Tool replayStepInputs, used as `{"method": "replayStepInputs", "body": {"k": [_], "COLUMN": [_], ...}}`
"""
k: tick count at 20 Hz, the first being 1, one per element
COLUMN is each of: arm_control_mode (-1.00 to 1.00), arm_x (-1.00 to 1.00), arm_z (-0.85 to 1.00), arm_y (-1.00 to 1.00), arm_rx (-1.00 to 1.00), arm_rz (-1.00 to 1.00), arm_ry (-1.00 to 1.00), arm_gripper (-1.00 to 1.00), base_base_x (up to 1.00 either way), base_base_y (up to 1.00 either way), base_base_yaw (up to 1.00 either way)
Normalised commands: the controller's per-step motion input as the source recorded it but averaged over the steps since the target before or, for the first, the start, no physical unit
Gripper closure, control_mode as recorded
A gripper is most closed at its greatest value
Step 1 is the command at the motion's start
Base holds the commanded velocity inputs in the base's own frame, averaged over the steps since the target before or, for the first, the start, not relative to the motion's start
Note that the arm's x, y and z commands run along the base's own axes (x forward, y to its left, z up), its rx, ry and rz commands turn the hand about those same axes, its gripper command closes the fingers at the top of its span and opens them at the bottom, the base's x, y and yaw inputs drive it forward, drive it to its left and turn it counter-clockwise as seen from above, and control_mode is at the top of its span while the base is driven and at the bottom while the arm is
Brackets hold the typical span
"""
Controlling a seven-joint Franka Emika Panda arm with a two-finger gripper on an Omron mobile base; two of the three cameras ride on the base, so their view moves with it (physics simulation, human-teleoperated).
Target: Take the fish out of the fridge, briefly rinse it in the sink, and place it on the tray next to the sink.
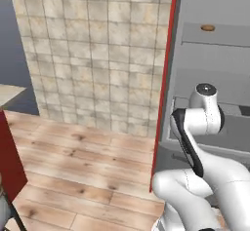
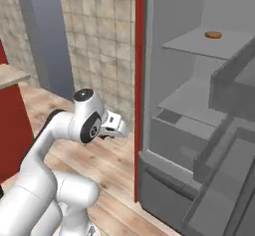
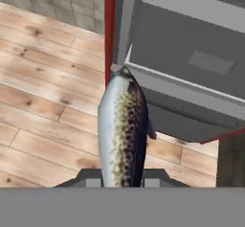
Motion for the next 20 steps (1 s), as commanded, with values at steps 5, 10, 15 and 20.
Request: {"method": "replayStepInputs", "body": {"k": [5,10,15,20], "arm_control_mode": [1.00,1.00,1.00,1.00], "arm_x": [0.00,0.00,0.00,0.00], "arm_z": [0.00,0.00,0.00,0.00], "arm_y": [0.00,0.00,0.00,0.00], "arm_rx": [0.00,0.00,0.00,0.00], "arm_rz": [0.00,0.00,0.00,0.00], "arm_ry": [0.00,0.00,0.00,0.00], "arm_gripper": [1.00,1.00,1.00,1.00], "base_base_x": [0.00,0.00,0.00,0.32], "base_base_y": [0.05,0.08,0.04,-0.08], "base_base_yaw": [0.98,0.98,0.96,0.73]}}
